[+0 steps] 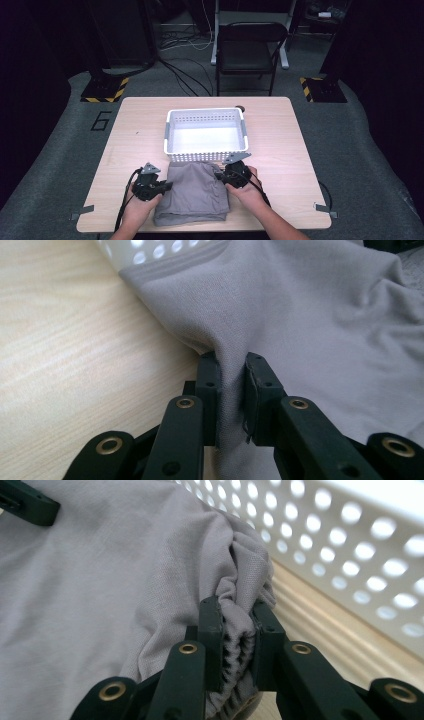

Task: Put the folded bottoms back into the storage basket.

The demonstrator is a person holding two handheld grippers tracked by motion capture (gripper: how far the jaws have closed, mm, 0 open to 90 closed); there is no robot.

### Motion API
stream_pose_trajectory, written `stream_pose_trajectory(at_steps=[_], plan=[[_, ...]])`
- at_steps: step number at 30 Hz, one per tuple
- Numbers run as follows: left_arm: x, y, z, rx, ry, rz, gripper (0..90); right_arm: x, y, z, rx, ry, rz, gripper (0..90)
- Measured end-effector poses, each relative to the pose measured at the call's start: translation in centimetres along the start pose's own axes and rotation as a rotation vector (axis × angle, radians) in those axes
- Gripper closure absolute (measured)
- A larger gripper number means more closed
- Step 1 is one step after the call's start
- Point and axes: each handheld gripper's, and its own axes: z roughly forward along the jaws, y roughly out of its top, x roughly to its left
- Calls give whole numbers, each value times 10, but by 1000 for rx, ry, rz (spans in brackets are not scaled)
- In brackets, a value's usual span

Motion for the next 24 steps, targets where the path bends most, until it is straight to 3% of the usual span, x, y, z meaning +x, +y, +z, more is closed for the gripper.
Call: stream_pose_trajectory(at_steps=[1, 6, 13, 20, 24], plan=[[-2, 2, -4, -6, -6, 2, 788, 1, 2, -4, -13, -4, -23, 784], [-8, 11, -17, -65, -5, 5, 790, 6, 13, -26, -55, -8, -45, 783], [-18, 28, -37, -110, -2, 42, 790, 5, 30, -56, -113, -6, -21, 782], [-24, 47, -53, -132, 5, 91, 790, 2, 46, -80, -145, -17, -23, 781], [-24, 59, -60, -151, 5, 97, 790, 2, 55, -91, -163, -20, -31, 781]])
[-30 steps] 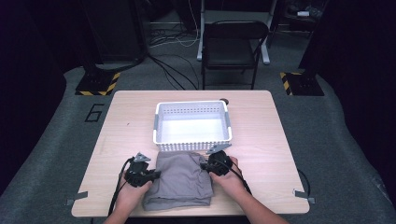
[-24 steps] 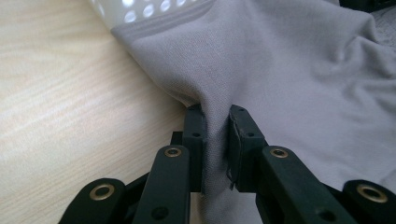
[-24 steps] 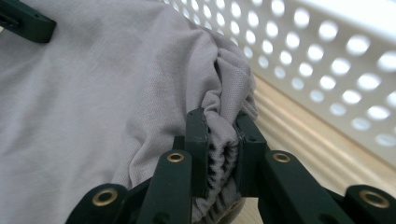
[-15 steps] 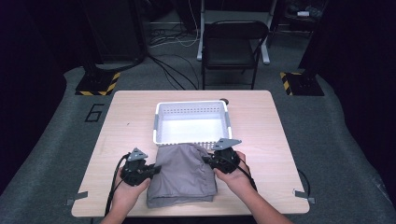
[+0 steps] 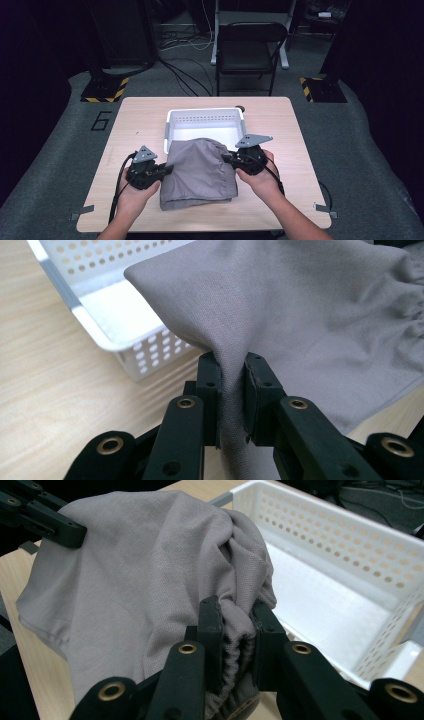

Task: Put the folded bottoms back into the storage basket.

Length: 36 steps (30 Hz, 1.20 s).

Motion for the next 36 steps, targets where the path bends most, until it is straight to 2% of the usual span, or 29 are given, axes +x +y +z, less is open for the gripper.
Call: stream_pose_trajectory(at_steps=[5, 12, 17, 24, 25, 32, 36], plan=[[4, 16, -3, -15, -2, 0, 790, -4, 15, -8, -15, -14, -24, 781], [10, 34, -2, -30, 2, -3, 789, -15, 32, -13, -26, -12, -10, 780], [14, 44, 2, -16, 14, 17, 790, -20, 40, -12, -9, -13, -2, 780], [19, 55, 6, -23, 26, 17, 790, -25, 54, -13, 11, -35, -34, 780], [20, 57, 6, -22, 29, 17, 789, -26, 56, -13, 11, -40, -50, 780], [24, 68, 9, -17, 45, 25, 789, -31, 70, -11, 14, -62, -66, 780], [28, 73, 11, -24, 45, 14, 789, -33, 76, -11, 12, -67, -65, 780]])
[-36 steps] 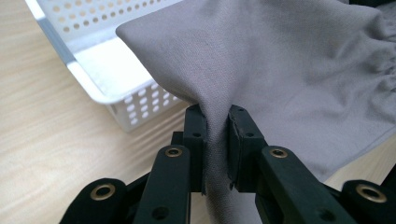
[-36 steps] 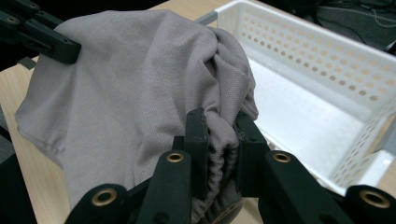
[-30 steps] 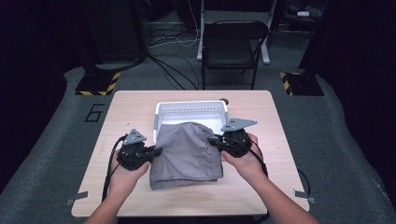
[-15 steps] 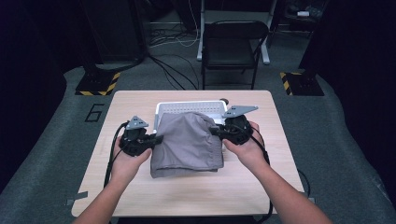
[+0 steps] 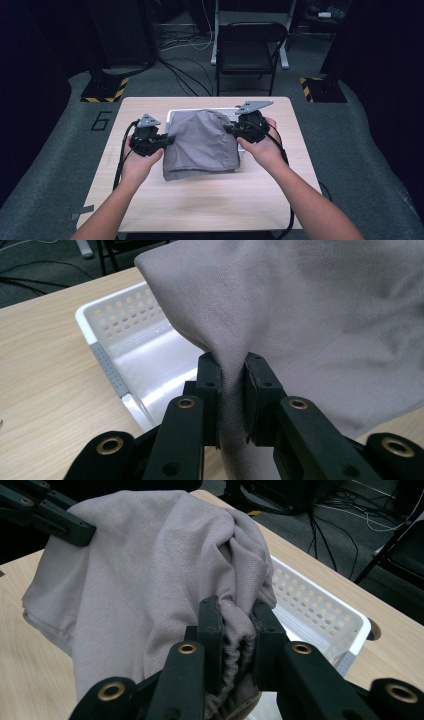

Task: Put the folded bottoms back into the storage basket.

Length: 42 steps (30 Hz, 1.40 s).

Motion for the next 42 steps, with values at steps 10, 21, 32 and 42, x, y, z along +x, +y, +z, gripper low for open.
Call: stream_pose_trajectory(at_steps=[10, 21, 32, 42], plan=[[7, 16, 6, 2, 6, 1, 789, -10, 11, 6, -2, -18, -9, 780], [21, 39, 21, 3, -2, -13, 789, -30, 26, 17, 5, -64, -6, 779], [32, 47, 38, 7, 12, -21, 789, -46, 36, 29, 19, -100, 15, 778], [41, 55, 54, 4, 29, -16, 789, -56, 41, 41, 27, -128, 12, 778]])
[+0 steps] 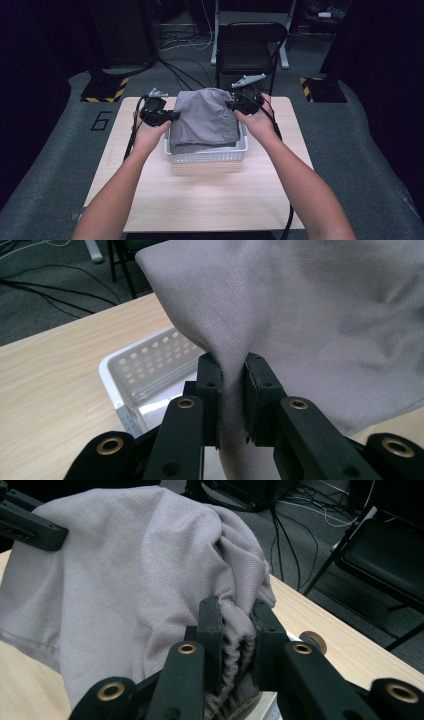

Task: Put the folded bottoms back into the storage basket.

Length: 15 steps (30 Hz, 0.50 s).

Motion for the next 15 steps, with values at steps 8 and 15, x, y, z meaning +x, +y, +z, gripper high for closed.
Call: stream_pose_trajectory(at_steps=[8, 15], plan=[[4, -1, 20, 36, 17, 14, 789, -4, -2, 21, 34, -35, 20, 778], [5, -3, 30, 37, 24, 3, 789, -6, -3, 26, 51, -46, 21, 778]])
